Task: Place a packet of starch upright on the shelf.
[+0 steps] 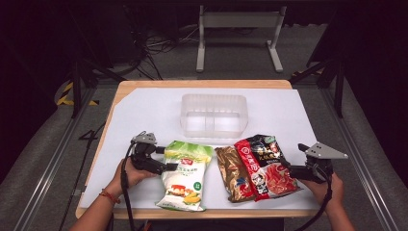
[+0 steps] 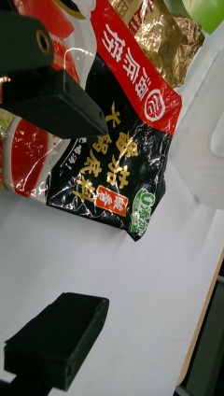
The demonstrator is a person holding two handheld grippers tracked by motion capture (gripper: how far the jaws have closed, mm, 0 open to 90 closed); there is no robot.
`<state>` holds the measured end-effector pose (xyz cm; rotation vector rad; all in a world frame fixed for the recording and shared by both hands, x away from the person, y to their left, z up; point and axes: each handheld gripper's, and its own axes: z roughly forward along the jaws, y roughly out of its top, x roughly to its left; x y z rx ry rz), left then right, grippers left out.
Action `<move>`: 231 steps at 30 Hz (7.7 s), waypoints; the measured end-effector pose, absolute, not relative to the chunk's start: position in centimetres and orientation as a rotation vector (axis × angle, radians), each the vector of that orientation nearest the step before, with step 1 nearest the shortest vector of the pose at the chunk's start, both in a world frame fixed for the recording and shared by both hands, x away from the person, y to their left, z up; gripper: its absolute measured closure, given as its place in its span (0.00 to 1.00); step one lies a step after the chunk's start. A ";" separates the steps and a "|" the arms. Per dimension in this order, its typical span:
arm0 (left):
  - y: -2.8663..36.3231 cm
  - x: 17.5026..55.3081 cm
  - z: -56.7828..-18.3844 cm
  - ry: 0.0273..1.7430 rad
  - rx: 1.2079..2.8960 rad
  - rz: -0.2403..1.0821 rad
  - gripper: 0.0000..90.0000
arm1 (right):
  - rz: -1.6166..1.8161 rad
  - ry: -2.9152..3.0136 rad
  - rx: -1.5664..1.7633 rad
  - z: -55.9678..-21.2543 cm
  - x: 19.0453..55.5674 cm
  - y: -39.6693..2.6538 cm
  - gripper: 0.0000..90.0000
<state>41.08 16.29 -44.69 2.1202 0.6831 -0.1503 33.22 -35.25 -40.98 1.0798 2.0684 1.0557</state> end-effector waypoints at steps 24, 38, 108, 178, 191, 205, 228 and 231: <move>14.1 39.1 -43.4 0.576 2.190 0.039 1.00 | 1.033 2.103 1.062 -41.2 33.2 -34.9 0.17; 15.4 36.9 -39.4 0.559 2.013 0.231 1.00 | 1.042 2.091 1.060 -41.0 33.0 -35.0 0.17; 8.3 49.5 -29.3 0.907 1.610 0.566 1.00 | 1.025 2.088 1.076 -41.3 33.2 -35.5 0.17; 11.6 46.4 -39.0 0.481 2.039 0.474 0.75 | 0.990 2.112 1.080 -41.7 33.2 -35.2 0.17; 10.5 47.7 -40.7 0.521 2.167 0.512 0.92 | 0.988 2.118 1.073 -41.8 33.3 -35.2 0.17; 9.0 48.6 -40.7 0.534 2.198 0.497 1.00 | 0.976 2.128 1.076 -42.0 33.4 -35.0 0.17; 8.6 47.7 -40.4 0.507 2.180 0.431 0.92 | 0.980 2.124 1.066 -41.9 33.4 -35.1 0.17; 8.6 47.4 -40.2 0.492 2.165 0.408 0.89 | 0.983 2.123 1.065 -41.9 33.3 -35.1 0.17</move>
